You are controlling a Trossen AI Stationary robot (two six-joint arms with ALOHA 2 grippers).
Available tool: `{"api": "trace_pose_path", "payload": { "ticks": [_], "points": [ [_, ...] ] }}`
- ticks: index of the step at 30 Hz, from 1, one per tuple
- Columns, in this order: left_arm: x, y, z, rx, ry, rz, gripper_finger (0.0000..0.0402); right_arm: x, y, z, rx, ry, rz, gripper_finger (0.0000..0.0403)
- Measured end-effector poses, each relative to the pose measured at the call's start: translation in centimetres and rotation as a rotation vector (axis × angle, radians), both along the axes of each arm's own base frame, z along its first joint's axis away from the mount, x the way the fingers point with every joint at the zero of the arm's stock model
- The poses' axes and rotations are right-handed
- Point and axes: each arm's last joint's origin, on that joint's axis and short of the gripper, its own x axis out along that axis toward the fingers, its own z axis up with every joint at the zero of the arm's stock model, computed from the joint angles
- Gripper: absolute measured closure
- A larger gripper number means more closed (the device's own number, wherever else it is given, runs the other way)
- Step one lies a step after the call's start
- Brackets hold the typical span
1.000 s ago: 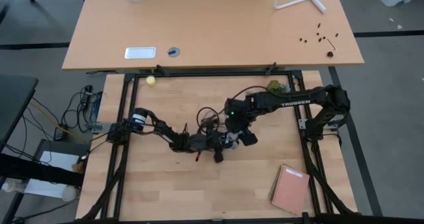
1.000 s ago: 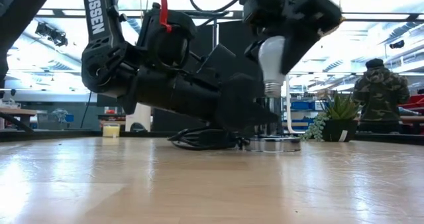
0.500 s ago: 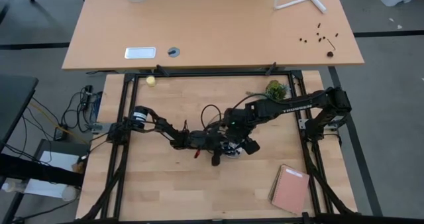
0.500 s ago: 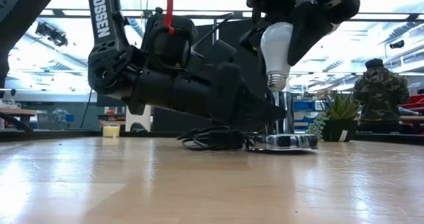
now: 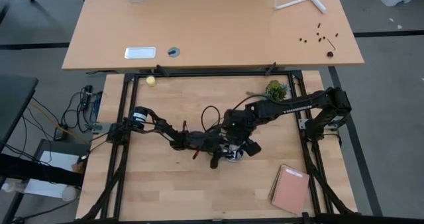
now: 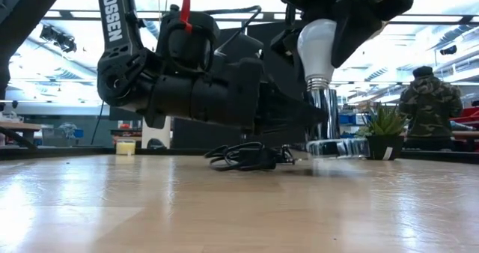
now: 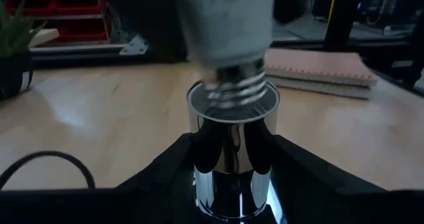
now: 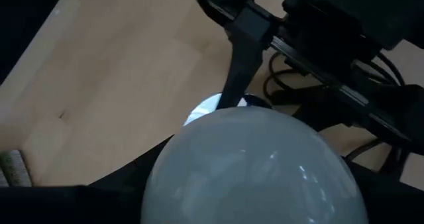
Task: Screw lightbulb
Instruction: Insert the white lightbulb into the metallic lamp
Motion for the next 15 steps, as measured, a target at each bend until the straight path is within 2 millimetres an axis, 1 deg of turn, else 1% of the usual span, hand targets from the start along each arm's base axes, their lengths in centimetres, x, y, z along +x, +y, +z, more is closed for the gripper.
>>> {"api": "trace_pose_path", "payload": {
  "ticks": [4, 9, 12, 15],
  "points": [
    [0.0, 0.0, 0.1, -0.014, -0.015, -0.016, 0.0223, 0.4, 0.3, -0.9, -0.006, 0.028, 0.0, 0.0135],
    [-0.1, -0.1, -0.3, -0.041, 0.021, -0.015, 0.0223, 1.0, 0.7, -2.4, -0.034, 0.075, 0.003, 0.0135],
    [-0.1, -0.1, -0.4, -0.047, 0.029, -0.008, 0.0223, 1.1, 0.7, -2.6, -0.046, 0.078, -0.004, 0.0135],
    [-0.1, -0.2, -0.4, -0.056, 0.031, -0.002, 0.0223, 1.3, 0.7, -2.6, -0.03, 0.076, -0.049, 0.0135]
  ]
}}
